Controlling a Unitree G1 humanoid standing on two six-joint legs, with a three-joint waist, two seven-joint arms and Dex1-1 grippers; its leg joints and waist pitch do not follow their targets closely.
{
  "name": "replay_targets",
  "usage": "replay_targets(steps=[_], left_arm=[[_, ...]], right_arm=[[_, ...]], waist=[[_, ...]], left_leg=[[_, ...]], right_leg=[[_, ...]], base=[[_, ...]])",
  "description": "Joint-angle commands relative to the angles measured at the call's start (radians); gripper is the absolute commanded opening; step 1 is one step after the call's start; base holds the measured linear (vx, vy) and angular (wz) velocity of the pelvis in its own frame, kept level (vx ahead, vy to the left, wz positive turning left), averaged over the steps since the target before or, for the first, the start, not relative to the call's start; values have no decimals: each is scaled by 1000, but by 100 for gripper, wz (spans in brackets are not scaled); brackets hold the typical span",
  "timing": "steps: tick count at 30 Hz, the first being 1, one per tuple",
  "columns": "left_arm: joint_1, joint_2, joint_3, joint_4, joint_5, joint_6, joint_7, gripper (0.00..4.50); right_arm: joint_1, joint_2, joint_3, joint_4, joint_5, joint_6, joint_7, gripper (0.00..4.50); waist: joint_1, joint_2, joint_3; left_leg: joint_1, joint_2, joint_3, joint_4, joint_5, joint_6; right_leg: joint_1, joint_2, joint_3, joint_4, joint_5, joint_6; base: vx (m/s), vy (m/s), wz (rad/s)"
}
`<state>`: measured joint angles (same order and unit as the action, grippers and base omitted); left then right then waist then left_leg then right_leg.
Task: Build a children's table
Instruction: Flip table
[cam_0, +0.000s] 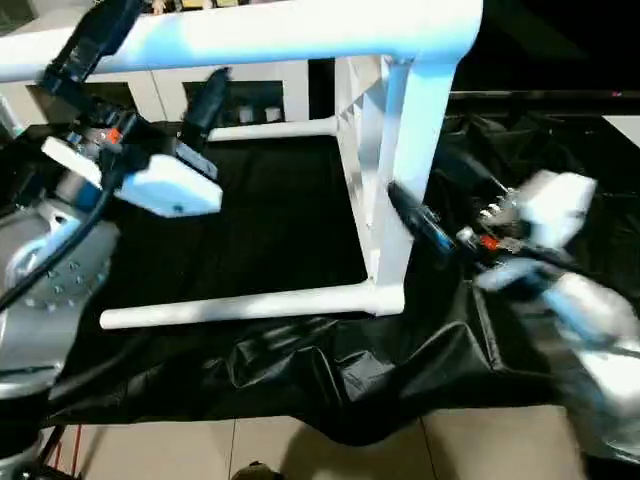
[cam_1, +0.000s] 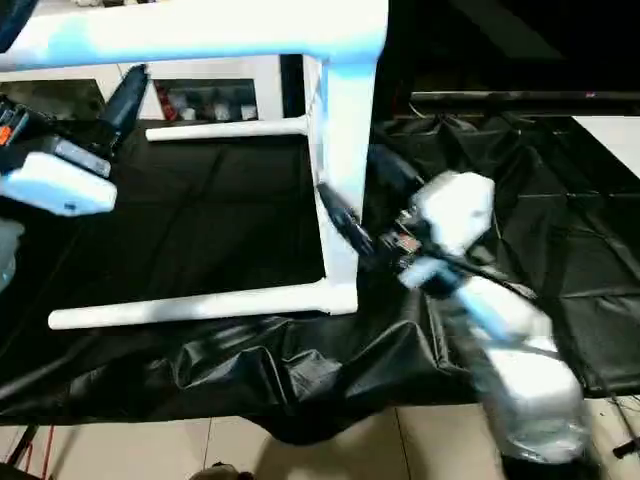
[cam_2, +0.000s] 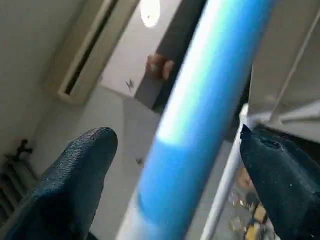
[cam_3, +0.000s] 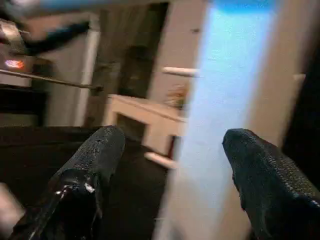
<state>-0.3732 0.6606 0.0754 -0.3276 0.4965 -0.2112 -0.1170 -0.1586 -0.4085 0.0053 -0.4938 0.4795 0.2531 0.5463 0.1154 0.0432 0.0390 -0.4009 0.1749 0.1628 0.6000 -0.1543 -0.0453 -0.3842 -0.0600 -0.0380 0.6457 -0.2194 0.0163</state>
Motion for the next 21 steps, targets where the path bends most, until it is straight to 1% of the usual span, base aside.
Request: replay_targets(steps=[1,2,3,4,5,6,7,8,9,10,11,12,13,15,16,17,19,20,21], left_arm=[[-18,15,14,17,3,9,-13,450],[-24,18,12,26,3,10,-15,450],[-27,20,11,31,3,10,-16,450],[-34,20,10,39,2,14,-17,450],[-46,21,7,52,4,15,-16,450],[-50,21,7,56,5,15,-17,450],[-56,20,6,61,0,20,-23,450],[-67,19,6,68,-4,26,-28,450],[-78,19,6,74,-5,31,-29,433],[-87,20,6,80,-6,35,-32,422],[-89,20,6,81,-6,36,-32,422],[-103,23,3,92,-13,35,-43,422],[-105,24,3,93,-16,37,-47,410],[-109,27,3,95,-23,41,-55,384],[-108,33,0,94,-29,52,-73,373],[-107,34,0,94,-30,55,-79,373],[-106,35,-2,93,-28,63,-85,356],[-105,35,-3,94,-28,64,-87,335],[-105,33,-7,97,-30,76,-97,331]], right_arm=[[17,-25,-12,-46,98,63,54,357],[32,-44,-10,-70,147,94,80,357],[41,-55,-8,-84,174,112,95,357],[46,-67,9,-97,183,133,109,357],[45,-83,56,-105,143,148,123,357],[44,-87,71,-106,128,152,127,357],[40,-85,83,-104,117,150,128,357],[30,-76,96,-95,104,148,122,357],[17,-62,110,-81,86,147,110,360],[8,-49,123,-68,69,141,101,362],[6,-46,126,-64,65,140,99,362],[-12,-25,147,-43,36,128,84,362],[-14,-24,148,-43,40,130,82,362],[-19,-23,151,-45,55,138,78,362],[-27,-19,156,-42,53,139,74,362],[-32,-16,157,-38,49,137,72,362],[-40,-10,157,-33,39,131,68,362],[-41,-7,156,-32,41,131,67,362],[-52,13,147,-28,55,137,65,362]], waist=[[6,11,-52],[7,19,-52],[9,13,-51],[10,13,-50],[11,13,-50],[13,13,-50],[13,14,-49],[12,13,-49],[14,11,-49],[14,12,-49],[14,9,-49],[16,9,-48],[16,10,-48],[18,11,-48],[21,13,-50],[24,14,-51],[28,15,-51],[28,15,-51],[29,17,-53]], left_leg=[[33,43,-35,-77,-433,-48],[35,41,-37,-77,-437,-47],[35,44,-37,-77,-445,-45],[34,42,-38,-77,-443,-44],[33,41,-38,-77,-444,-45],[35,42,-38,-76,-447,-50],[33,42,-39,-77,-452,-54],[31,41,-40,-77,-453,-55],[31,41,-41,-77,-454,-56],[34,41,-42,-76,-461,-60],[32,41,-43,-77,-461,-60],[34,41,-44,-77,-468,-63],[35,41,-44,-77,-473,-66],[35,42,-45,-78,-479,-69],[36,43,-45,-78,-476,-69],[35,44,-45,-79,-471,-69],[34,44,-44,-79,-469,-71],[34,44,-44,-80,-469,-72],[34,44,-43,-79,-466,-72]], right_leg=[[7,-71,41,-100,-291,-106],[8,-71,40,-100,-293,-108],[8,-70,40,-102,-302,-103],[8,-71,40,-102,-312,-104],[7,-71,39,-102,-322,-103],[5,-72,39,-105,-344,-100],[3,-75,40,-106,-361,-99],[5,-76,39,-106,-368,-99],[2,-77,39,-107,-383,-97],[0,-77,39,-107,-391,-98],[1,-77,38,-107,-393,-98],[-2,-78,38,-107,-401,-100],[-5,-78,38,-107,-407,-102],[-3,-79,40,-106,-398,-100],[-4,-78,41,-105,-380,-101],[-4,-78,41,-103,-364,-102],[-4,-77,42,-101,-350,-104],[-4,-77,42,-100,-346,-105],[-4,-77,42,-100,-334,-107]], base=[[0,0,0],[0,0,0],[0,0,0],[0,0,0],[0,0,0],[0,0,0],[0,0,0],[0,0,0],[0,0,0],[0,0,0],[0,0,0],[0,0,0],[0,0,0],[0,0,0],[0,0,0],[0,0,0],[0,0,0],[0,0,0],[0,0,0]])
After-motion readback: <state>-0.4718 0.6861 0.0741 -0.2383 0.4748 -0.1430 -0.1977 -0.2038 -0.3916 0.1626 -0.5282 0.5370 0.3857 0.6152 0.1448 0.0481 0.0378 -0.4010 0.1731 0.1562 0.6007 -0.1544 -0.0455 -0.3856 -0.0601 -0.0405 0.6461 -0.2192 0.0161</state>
